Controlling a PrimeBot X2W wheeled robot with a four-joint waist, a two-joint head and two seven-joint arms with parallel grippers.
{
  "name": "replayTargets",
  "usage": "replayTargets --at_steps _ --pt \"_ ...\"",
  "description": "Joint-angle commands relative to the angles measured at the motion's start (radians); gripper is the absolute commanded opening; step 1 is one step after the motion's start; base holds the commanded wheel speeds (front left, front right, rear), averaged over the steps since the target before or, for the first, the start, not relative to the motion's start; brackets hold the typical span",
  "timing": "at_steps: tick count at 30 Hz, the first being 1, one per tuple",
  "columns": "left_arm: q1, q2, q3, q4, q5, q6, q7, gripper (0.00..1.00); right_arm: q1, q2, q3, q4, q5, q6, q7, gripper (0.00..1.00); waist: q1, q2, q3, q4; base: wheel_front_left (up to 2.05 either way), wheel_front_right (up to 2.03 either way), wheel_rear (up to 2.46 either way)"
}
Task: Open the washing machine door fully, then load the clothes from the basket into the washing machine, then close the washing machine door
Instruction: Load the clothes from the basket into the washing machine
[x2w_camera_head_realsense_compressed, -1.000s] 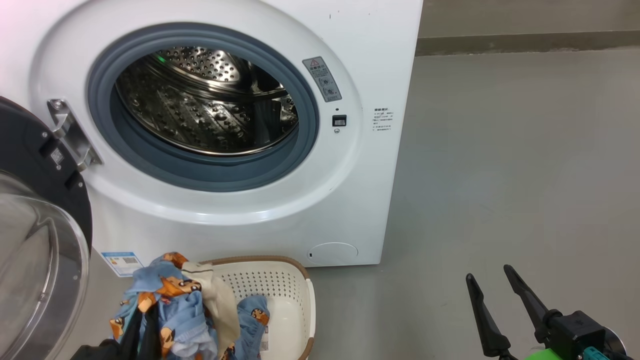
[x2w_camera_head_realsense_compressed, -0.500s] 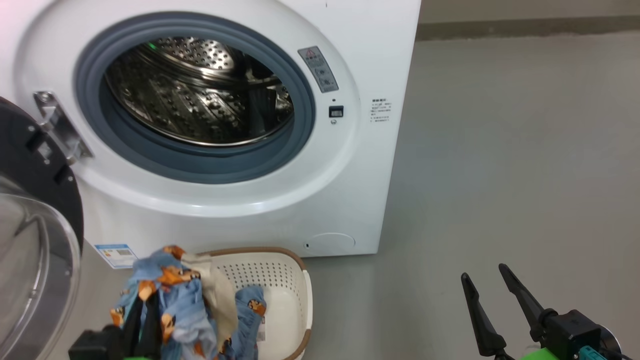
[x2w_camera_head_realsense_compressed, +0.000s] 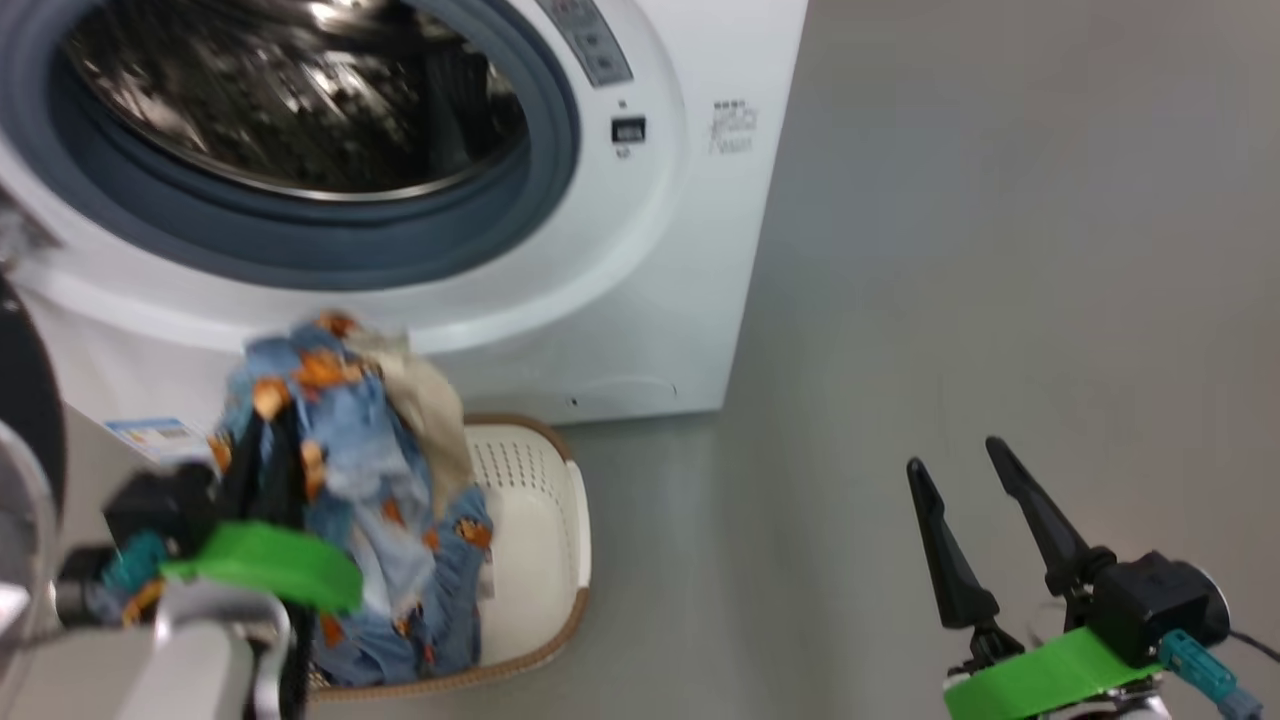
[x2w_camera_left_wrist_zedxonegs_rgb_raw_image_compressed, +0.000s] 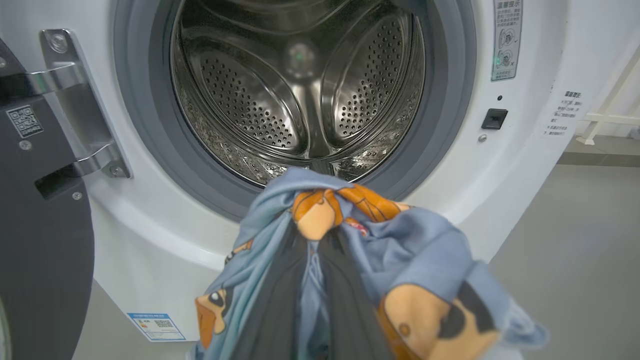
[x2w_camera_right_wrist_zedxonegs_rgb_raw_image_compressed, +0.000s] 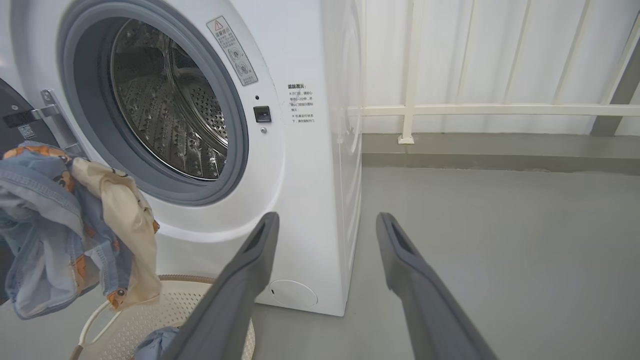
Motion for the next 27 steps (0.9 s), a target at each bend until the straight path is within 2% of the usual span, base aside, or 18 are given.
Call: replayTargets --at_steps 1,11,19,27 --pt "-0.085 0.027 0.047 0.008 -0.009 -0.011 -0.007 0.00 -0.045 -0.004 0.031 -0.029 0.014 0.006 -0.014 1.00 0.0000 0.0000 0.109 -0.046 0.00 0.00 0.00" --pt "-0.410 0.091 0.089 0.226 -0.060 -0.097 0.053 0.00 -0.148 -0.004 0.085 0.013 0.077 0.006 -0.065 1.00 0.0000 0.0000 0.283 -0.130 0.00 0.00 0.00" --pt "-0.636 0.171 0.099 0.353 -0.095 -0.162 0.199 0.00 -0.214 -0.004 0.127 0.031 0.122 0.006 -0.077 1.00 0.0000 0.0000 0.381 -0.196 0.00 0.00 0.00" --pt "-0.811 0.255 0.110 0.426 -0.123 -0.195 0.341 0.00 -0.251 -0.004 0.166 0.014 0.154 0.006 -0.078 1.00 0.0000 0.0000 0.454 -0.261 0.00 0.00 0.00"
